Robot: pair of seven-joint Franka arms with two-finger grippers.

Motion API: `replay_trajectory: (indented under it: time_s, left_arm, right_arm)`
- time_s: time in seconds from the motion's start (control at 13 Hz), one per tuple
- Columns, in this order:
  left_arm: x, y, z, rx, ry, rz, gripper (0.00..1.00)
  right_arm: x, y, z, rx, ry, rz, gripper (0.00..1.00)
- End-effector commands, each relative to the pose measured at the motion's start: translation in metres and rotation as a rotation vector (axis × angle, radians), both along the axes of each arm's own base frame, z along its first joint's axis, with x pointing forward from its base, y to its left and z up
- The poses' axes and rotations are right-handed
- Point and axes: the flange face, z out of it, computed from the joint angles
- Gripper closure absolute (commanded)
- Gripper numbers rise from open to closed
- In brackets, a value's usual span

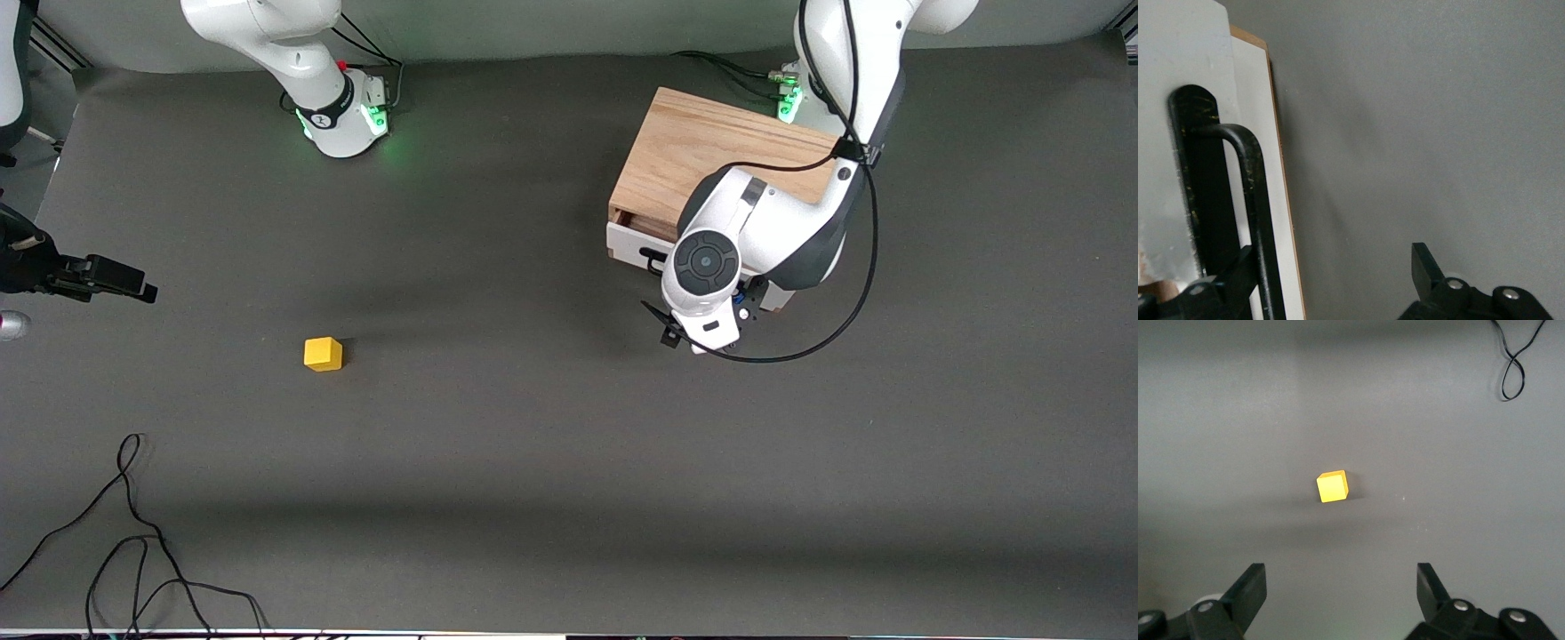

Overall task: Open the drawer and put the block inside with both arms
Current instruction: 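Pull the drawer handle outward with the left gripper to open it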

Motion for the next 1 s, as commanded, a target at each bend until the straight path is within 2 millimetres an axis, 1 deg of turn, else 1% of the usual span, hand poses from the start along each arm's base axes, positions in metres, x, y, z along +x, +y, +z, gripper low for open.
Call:
replay_trajectory:
  time_s: [0.0,0.23,0.54,0.77,0.84,0.92]
  left_arm:
    - [0.02,-0.014,0.004,-0.028,-0.042,0.024,0.0]
    - [0.031,-0.021,0.009,-0.043,-0.063,0.025,0.0]
    - [0.044,-0.03,0.004,-0.053,-0.079,0.025,0.0]
    - [0.049,-0.033,0.008,-0.064,-0.095,0.026,0.0]
    - [0.053,-0.03,0.008,-0.065,-0.099,0.033,0.0]
    - [0.056,-0.031,0.008,-0.066,-0.103,0.032,0.0]
  right_arm:
    - [0.003,0.008,0.002,0.015,0.006,-0.004,0.0]
    - [0.001,0.008,0.006,0.015,-0.002,0.001,0.0]
    - [0.001,0.01,0.009,0.016,-0.015,0.016,0.0]
    - [-0.002,0.01,0.019,0.015,-0.031,0.018,0.0]
    - [-0.003,0.011,0.019,0.009,-0.032,0.02,0.0]
    - [-0.004,0.015,0.021,0.008,-0.03,0.023,0.0]
